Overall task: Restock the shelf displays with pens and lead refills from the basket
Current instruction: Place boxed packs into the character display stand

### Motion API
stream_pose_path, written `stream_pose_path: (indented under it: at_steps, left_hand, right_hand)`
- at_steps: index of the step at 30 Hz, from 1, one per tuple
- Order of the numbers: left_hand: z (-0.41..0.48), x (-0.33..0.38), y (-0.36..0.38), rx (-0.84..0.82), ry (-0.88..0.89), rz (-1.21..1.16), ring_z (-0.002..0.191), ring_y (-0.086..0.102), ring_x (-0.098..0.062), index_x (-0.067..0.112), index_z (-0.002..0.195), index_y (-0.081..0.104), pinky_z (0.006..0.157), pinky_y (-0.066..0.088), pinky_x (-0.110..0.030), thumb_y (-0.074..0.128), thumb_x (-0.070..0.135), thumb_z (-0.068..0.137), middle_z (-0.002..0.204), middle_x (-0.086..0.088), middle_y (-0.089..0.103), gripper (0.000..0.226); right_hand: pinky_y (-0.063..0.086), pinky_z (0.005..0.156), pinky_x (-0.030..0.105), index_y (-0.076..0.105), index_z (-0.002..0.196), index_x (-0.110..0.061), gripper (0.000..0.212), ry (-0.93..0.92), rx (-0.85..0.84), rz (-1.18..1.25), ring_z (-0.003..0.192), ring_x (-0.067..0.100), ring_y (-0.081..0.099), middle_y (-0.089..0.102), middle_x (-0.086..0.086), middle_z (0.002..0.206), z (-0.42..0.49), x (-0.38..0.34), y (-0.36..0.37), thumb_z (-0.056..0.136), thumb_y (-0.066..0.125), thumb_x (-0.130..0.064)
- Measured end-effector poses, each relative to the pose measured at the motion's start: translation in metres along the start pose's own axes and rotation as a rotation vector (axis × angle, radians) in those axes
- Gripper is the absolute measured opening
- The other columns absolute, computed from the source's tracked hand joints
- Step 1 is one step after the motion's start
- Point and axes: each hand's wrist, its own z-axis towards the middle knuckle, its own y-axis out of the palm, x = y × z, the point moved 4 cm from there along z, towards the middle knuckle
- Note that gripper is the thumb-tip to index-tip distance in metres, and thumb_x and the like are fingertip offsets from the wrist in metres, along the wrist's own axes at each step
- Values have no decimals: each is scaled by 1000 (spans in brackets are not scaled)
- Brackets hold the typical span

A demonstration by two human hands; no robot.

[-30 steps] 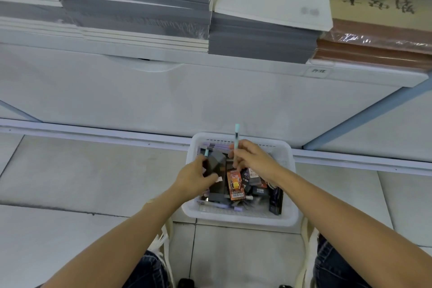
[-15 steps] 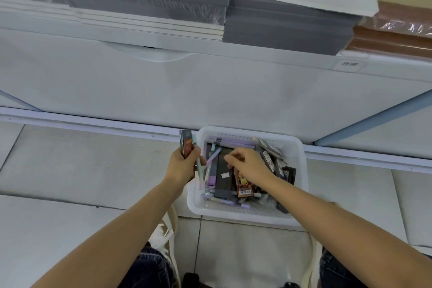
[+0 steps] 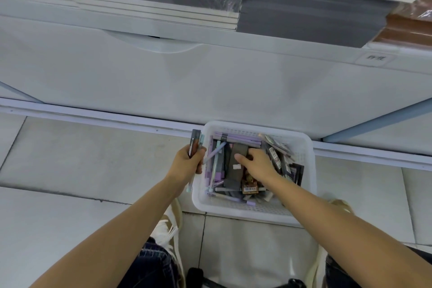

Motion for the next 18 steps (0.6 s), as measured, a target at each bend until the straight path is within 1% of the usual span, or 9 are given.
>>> stream_pose_path:
  at_steps: [3,5,6,7,9,11,13,14,18]
  left_hand:
    - [-3,8,8,-16,12,14,54,48,-12,9,88,56,55,46,-20,49,19,100,65,-5,51,17]
    - [-6,15,16,-24,19,32,44,46,-5,10,81,53,44,41,-13,48,20,100,60,-3,51,22]
    - [-8,18,21,-28,14,28,43,46,-4,9,82,52,43,40,-13,48,20,100,60,-2,52,22]
    - [-11,21,26,-34,6,19,46,48,-5,9,86,53,46,41,-14,47,22,100,63,-1,53,20]
    - [-17,26,36,-45,-3,10,59,51,-12,10,92,56,61,45,-25,47,28,101,69,-2,57,22]
    - [-25,35,45,-68,8,-29,71,60,-19,12,94,62,73,48,-35,46,35,101,78,-4,67,29]
    - [-33,47,53,-96,19,-161,86,70,-22,16,98,68,80,55,-35,44,35,102,91,-4,75,31]
    - [-37,54,55,-93,19,-222,91,71,-22,17,100,69,82,56,-36,44,35,102,95,-4,76,31]
    - [-55,88,55,-63,84,-328,92,71,-21,16,107,67,79,58,-36,45,35,101,101,-6,75,29]
  right_hand:
    - [48,68,16,66,111,-5,29,-8,-125,94,83,14,65,71,10,101,-8,-1,-20,97,57,-27]
    - [49,75,21,66,115,-8,29,-34,-161,123,88,17,66,71,14,106,-14,-6,-31,98,55,-30]
    - [51,77,22,67,113,-14,26,-39,-171,154,91,16,68,72,9,105,-18,-9,-35,98,54,-30]
    - [51,73,18,69,108,-23,20,-48,-185,194,90,9,68,74,-2,100,-23,-14,-38,98,54,-30]
    - [49,66,11,73,92,-37,22,-78,-210,247,82,-2,67,73,-16,88,-34,-27,-42,99,53,-28]
    - [53,75,19,73,99,-33,20,-118,-213,301,95,6,69,74,-9,100,-44,-42,-46,98,54,-28]
    - [54,93,41,69,113,-23,21,-174,-203,358,109,25,65,72,3,113,-50,-56,-51,98,54,-28]
    - [51,97,45,67,115,-20,23,-192,-187,377,110,29,64,71,6,115,-53,-63,-55,98,54,-27]
    - [54,91,30,63,120,-10,26,-271,-119,425,105,19,66,70,7,115,-68,-100,-68,99,53,-20]
